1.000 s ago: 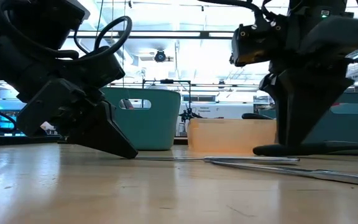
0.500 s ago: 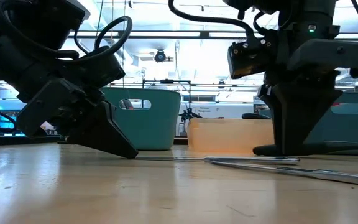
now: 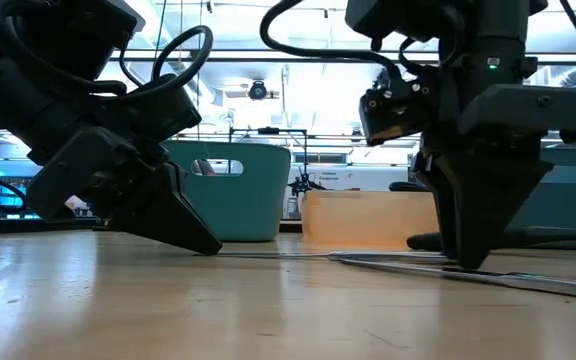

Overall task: Pick & Place Kitchen Items
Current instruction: Put the right silver knife into the orange container

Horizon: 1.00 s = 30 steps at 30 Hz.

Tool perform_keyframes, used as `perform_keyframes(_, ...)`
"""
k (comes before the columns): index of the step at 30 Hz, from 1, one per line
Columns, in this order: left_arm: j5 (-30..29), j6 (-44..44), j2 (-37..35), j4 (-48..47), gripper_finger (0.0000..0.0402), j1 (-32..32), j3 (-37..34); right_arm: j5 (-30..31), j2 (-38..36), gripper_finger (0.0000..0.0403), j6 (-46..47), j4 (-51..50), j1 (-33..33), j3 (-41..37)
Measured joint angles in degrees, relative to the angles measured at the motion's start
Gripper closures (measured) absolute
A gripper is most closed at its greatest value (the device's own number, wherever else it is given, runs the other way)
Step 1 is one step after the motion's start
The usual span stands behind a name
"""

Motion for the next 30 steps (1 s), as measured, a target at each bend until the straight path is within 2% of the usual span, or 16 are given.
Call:
perform_keyframes(8, 3.99, -3.00, -0.09, -0.37, 0.0401, 2.08, 0.11, -0.31, -0.06, 0.0233, -0.31, 0.15, -0.21, -0.13)
perform_keyframes(19, 4.30, -2.01, -0.20, -1.57, 0.0401, 2.46, 0.26, -1.55, 0.03, 0.0235, -1.23, -0.20, -0.25, -0.22)
perform_keyframes(24, 4.19, -2.01, -0.20, -1.57, 0.0401, 2.46, 0.26, -1.76, 0.08, 0.0261, -1.54, -0.50, -0.60, -0.24)
perform_keyframes(30, 3.86, -2.01, -0.20, -1.58, 0.0401, 2.44, 0.26, -2.12, 0.23, 0.0318, -1.45, -0.72, -1.46, -0.24)
